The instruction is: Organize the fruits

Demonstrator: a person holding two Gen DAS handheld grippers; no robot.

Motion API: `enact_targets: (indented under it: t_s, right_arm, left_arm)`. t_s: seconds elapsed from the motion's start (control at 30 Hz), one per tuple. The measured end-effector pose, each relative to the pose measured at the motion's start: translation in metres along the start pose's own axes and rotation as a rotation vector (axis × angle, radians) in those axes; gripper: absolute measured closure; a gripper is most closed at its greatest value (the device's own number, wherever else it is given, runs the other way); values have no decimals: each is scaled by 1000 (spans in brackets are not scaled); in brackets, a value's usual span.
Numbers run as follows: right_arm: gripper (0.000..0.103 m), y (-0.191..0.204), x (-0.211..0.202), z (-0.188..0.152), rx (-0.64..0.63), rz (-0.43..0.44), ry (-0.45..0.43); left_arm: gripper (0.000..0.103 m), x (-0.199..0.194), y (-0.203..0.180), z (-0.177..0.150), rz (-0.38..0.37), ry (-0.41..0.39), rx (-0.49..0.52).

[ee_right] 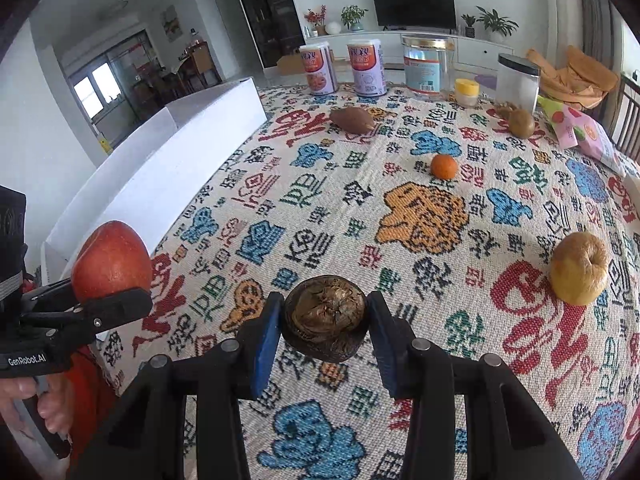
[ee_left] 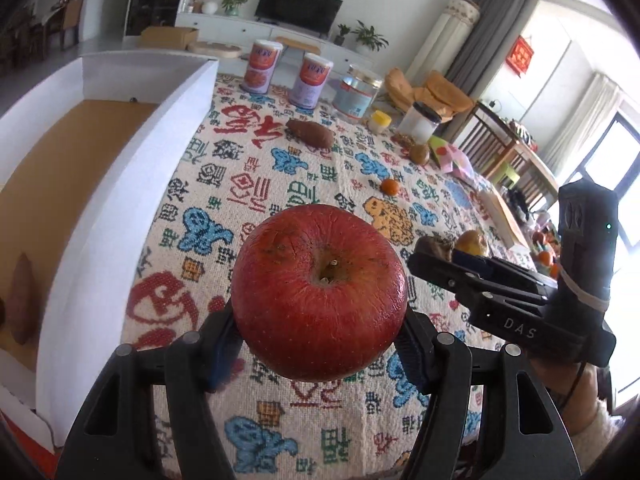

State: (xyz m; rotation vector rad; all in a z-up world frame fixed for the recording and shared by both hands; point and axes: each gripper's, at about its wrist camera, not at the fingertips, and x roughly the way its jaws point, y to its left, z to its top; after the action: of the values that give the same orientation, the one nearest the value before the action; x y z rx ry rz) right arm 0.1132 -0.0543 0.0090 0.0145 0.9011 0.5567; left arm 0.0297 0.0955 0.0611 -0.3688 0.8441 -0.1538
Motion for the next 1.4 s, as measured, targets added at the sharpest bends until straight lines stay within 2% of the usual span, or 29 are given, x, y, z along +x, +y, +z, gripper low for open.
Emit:
enact_targets:
  t_s: [0.07,0.17,0.3,0.4,0.53,0.63,0.73,0.8,0.83,0.87,0.9,0.97,1.0,1.1,1.2,1.3,1.4]
  right_arm:
    - [61,42,-6,26,-48,78,-34]
    - [60,107,-4,59,-129,187,-54]
    - [60,185,25,86,-214,284,-20]
    - [60,235,62,91,-272,300,44]
    - [60,276,107,84,-318,287,121]
    - [60,288,133,78,-298,284,163]
    - [55,292,145,75,-275,266,157]
    - [47,292,145,76,-261,251,138]
    - [45,290,140,78,-252,243,117]
    - [40,286,133,79,-243,237,84]
    - [36,280,124,80,-232,231,45]
    - [13,262,106,81,-202,220,-26]
    - [6,251,96,80,-189,213,-58]
    - [2,214,73,72,-182,158,-135]
    - [1,168,57,56,-208,43,-169]
    - [1,106,46,30,-212,-79,-140]
    - [1,43,42,-7,-200,-193,-77]
  left_arm:
    - [35,-32,21,16,1,-48,-52]
    - [35,-68,70,37,71,-108,-146]
    - [35,-80,146,53,277,-136,-262]
    - [35,-73,198,52,375,-90,-366]
    - [34,-53,236,40,436,-13,-442]
    - [34,-41,245,31,456,16,-449]
    - [31,-32,241,29,517,33,-388]
    - [23,-38,234,29,537,-14,-362]
    - [12,-43,231,31,550,-46,-351]
    - [5,-49,226,32,558,-81,-341]
    - [5,-55,221,34,561,-118,-331]
    - [5,-63,204,35,551,-175,-304]
    - [5,-65,194,36,537,-198,-287]
    - [5,-66,156,35,479,-240,-221]
    - [5,-58,109,29,380,-249,-147]
    - [4,-46,57,18,261,-225,-60]
    - [4,-24,4,6,148,-169,39]
